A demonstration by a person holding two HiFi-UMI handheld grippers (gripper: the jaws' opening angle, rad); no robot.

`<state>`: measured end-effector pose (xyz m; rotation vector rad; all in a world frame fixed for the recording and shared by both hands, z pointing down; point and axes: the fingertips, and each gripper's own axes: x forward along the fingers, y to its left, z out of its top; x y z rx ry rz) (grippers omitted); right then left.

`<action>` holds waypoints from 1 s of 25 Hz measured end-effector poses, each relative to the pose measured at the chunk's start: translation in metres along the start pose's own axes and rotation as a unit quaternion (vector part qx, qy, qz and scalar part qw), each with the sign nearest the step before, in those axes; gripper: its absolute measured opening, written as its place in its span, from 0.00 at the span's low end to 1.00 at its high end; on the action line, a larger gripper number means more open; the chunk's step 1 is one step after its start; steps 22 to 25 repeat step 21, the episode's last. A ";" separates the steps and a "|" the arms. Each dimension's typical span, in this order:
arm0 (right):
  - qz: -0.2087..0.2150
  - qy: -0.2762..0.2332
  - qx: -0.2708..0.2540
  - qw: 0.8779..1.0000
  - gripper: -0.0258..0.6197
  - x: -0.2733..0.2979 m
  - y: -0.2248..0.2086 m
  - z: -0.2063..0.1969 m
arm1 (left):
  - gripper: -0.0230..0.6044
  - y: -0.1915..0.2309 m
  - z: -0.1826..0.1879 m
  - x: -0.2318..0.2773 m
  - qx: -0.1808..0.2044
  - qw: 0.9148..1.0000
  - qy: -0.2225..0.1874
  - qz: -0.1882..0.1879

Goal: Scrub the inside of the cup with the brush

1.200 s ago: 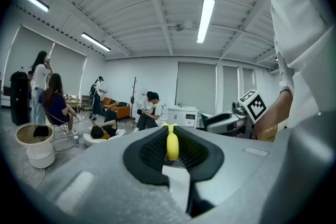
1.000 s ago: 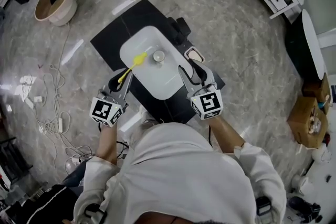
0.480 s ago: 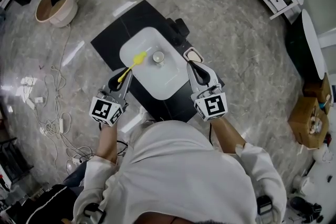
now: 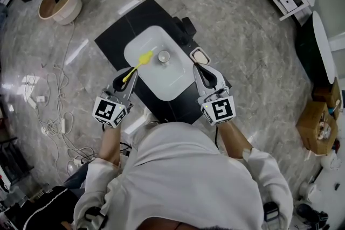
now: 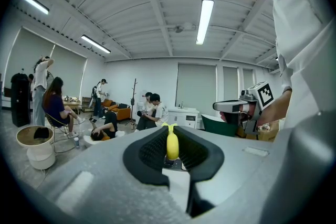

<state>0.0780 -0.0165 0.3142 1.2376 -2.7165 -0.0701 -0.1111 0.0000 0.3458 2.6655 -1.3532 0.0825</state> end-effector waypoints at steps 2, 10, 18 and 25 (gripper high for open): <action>0.005 0.004 0.002 1.000 0.04 0.000 0.002 -0.003 | 0.09 0.000 -0.001 0.000 0.001 1.000 0.001 0.001; 0.016 0.014 0.009 1.000 0.04 0.000 0.015 -0.009 | 0.09 0.000 -0.002 -0.003 0.000 1.000 0.004 0.001; 0.023 0.011 0.006 1.000 0.04 -0.003 0.020 -0.007 | 0.09 -0.004 -0.001 -0.008 0.001 1.000 0.003 0.002; 0.025 0.010 0.007 1.000 0.04 -0.003 0.021 -0.008 | 0.09 -0.006 -0.002 -0.009 0.002 1.000 0.003 0.002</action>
